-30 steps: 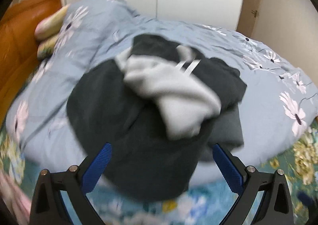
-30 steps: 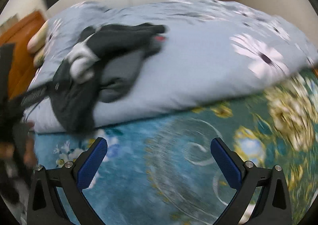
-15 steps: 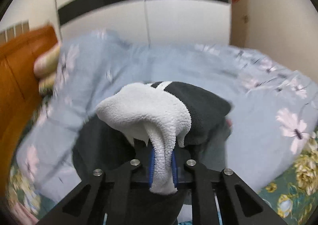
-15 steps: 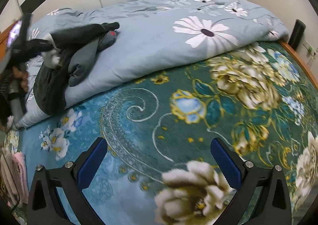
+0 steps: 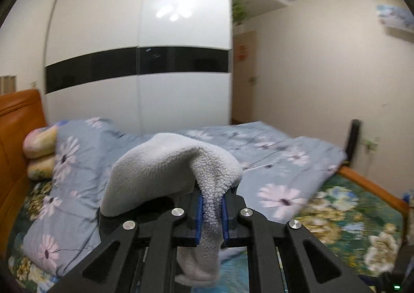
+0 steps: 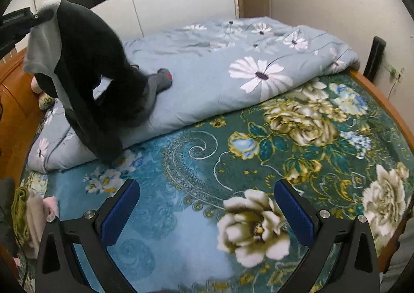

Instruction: Fold clothes

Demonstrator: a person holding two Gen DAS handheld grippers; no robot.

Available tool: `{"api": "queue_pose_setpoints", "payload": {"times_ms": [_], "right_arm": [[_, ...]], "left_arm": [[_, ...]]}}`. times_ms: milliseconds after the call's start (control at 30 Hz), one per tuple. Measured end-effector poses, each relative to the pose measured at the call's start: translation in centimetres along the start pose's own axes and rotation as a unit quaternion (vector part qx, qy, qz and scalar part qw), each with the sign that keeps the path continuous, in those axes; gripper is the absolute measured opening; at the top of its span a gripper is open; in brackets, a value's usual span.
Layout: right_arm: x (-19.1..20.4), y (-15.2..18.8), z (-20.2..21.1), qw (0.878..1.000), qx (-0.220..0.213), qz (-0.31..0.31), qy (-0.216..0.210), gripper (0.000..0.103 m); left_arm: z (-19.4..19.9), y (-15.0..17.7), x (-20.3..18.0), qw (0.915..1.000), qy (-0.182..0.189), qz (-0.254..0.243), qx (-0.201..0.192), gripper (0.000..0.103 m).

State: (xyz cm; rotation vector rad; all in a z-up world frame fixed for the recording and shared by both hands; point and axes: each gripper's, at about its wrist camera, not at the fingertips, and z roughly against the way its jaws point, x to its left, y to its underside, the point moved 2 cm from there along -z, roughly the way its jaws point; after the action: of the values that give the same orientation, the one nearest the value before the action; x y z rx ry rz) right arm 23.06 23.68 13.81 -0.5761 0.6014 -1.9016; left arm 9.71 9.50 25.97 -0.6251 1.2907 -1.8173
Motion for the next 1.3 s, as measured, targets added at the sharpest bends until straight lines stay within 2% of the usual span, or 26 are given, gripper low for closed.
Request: {"api": "queue_pose_setpoints", "payload": {"times_ms": [100,200,333,400,433,533,600,633,667,700,767,867,933,1033,1067,1100,1167,1233,1300], "right_arm": [[-0.4,0.6,2.7,1.000,-0.017,-0.008,0.003,0.103],[-1.1,1.5,4.5,1.000,-0.025,-0.013,0.008,0.103],[-2.9,3.4,5.4,0.999,-0.013,-0.034,0.028,0.103],[-4.0,4.5,5.4,0.998,-0.004,-0.048,0.038,0.103],[-4.6,5.1,5.3,0.998,0.003,-0.055,0.044,0.103],[-6.2,6.6,4.7,0.995,0.025,-0.071,0.061,0.103],[-7.0,7.5,4.4,0.994,0.037,-0.078,0.069,0.103],[-7.4,7.9,4.0,0.993,0.045,-0.078,0.073,0.103],[-7.7,8.3,3.6,0.993,0.053,-0.078,0.076,0.103],[-8.0,8.7,3.2,0.992,0.061,-0.078,0.080,0.103],[-8.0,9.3,1.7,0.990,0.083,-0.078,0.080,0.103],[-7.2,9.8,0.0,0.990,0.102,-0.069,0.070,0.103],[-6.4,9.8,-0.9,0.991,0.106,-0.057,0.061,0.103],[-5.7,9.4,-2.3,0.992,0.105,-0.048,0.057,0.103],[-5.6,9.2,-2.7,0.992,0.103,-0.048,0.056,0.103],[-5.5,9.0,-3.2,0.992,0.101,-0.047,0.056,0.103],[-5.9,8.5,-3.8,0.993,0.084,-0.059,0.050,0.103],[-6.6,7.5,-4.4,0.995,0.067,-0.061,0.053,0.103],[-7.3,6.4,-5.5,0.995,0.065,-0.058,0.058,0.103]], "left_arm": [[3.5,-0.9,-2.6,0.9985,0.053,0.003,-0.011,0.012],[5.0,-0.5,-5.8,0.9926,0.121,0.012,0.003,0.012],[3.6,2.3,-12.3,0.9776,0.192,-0.002,0.088,0.012],[1.2,4.5,-15.0,0.9647,0.222,-0.008,0.141,0.013],[-0.8,6.4,-16.3,0.9576,0.225,-0.012,0.180,0.013],[-4.7,11.6,-16.3,0.9376,0.218,0.014,0.271,0.014],[-7.3,15.1,-16.3,0.9194,0.212,0.031,0.330,0.020],[-7.9,16.5,-15.6,0.9127,0.212,0.043,0.347,0.022],[-7.8,17.4,-15.2,0.9061,0.218,0.050,0.359,0.030],[-7.5,18.0,-14.9,0.9014,0.232,0.054,0.362,0.046],[-6.9,19.0,-14.4,0.8913,0.259,0.061,0.367,0.064],[-5.3,19.0,-11.6,0.8878,0.286,0.069,0.354,0.067],[-5.5,18.4,-8.0,0.8946,0.281,0.088,0.336,0.071],[-8.2,18.2,-1.3,0.9213,0.193,0.129,0.312,0.074],[-9.6,18.5,1.2,0.9243,0.153,0.151,0.315,0.074],[-11.0,18.9,3.7,0.9253,0.114,0.173,0.318,0.074],[-13.8,19.7,9.1,0.9157,0.058,0.232,0.323,0.074],[-16.5,20.0,13.7,0.9041,0.013,0.284,0.319,0.074],[-18.8,20.1,16.1,0.9019,-0.010,0.301,0.309,0.074]]}}
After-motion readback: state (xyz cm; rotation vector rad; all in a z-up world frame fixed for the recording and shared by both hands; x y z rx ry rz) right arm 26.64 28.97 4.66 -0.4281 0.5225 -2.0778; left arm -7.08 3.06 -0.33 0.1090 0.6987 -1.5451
